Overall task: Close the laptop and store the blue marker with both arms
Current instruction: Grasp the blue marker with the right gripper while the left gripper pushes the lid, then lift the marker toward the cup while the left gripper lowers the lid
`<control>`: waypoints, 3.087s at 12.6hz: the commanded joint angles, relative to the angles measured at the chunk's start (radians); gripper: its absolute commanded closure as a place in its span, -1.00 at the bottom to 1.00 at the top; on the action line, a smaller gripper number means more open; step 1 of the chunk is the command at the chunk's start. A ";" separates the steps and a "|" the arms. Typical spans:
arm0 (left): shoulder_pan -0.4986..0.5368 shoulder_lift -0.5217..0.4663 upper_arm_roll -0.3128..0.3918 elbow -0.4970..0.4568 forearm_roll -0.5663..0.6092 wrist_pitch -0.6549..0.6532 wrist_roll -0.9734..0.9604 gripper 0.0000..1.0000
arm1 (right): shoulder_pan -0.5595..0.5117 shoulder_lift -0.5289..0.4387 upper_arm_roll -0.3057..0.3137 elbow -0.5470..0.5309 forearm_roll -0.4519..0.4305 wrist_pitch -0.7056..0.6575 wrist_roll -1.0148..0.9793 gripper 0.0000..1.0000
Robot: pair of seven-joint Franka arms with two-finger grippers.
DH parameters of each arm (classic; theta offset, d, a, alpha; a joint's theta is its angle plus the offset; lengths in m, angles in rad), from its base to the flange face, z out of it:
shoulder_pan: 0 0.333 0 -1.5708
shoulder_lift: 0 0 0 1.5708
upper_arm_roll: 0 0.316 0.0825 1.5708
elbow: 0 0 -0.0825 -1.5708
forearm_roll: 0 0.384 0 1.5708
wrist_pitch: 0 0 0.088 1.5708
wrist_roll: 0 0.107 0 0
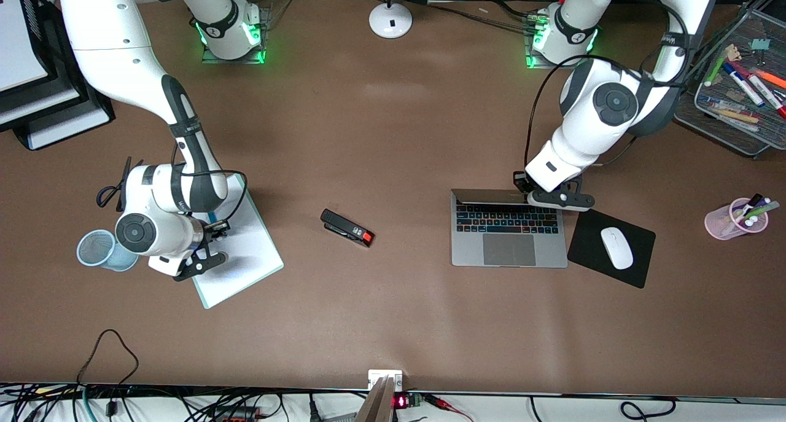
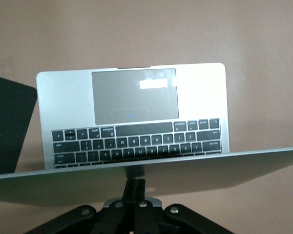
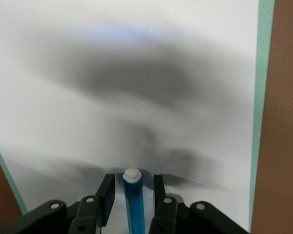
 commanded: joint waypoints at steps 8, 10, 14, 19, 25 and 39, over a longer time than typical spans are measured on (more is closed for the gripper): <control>0.009 0.194 0.019 0.142 0.108 0.141 0.000 1.00 | -0.005 0.003 0.007 -0.002 0.000 0.016 -0.059 0.95; 0.008 0.222 0.025 0.170 0.110 0.141 0.000 1.00 | -0.008 0.000 0.007 0.001 0.014 0.019 -0.057 1.00; 0.008 0.265 0.039 0.181 0.137 0.199 -0.002 1.00 | -0.018 -0.017 0.002 0.052 0.074 0.014 -0.062 1.00; 0.005 0.315 0.050 0.181 0.139 0.261 -0.002 1.00 | -0.021 -0.113 -0.001 0.073 0.074 -0.024 -0.123 1.00; -0.005 0.367 0.073 0.181 0.139 0.342 0.001 1.00 | -0.134 -0.270 -0.003 0.075 0.179 -0.163 -0.454 1.00; -0.008 0.453 0.082 0.182 0.140 0.476 0.004 1.00 | -0.464 -0.325 -0.006 0.079 0.640 -0.335 -1.587 1.00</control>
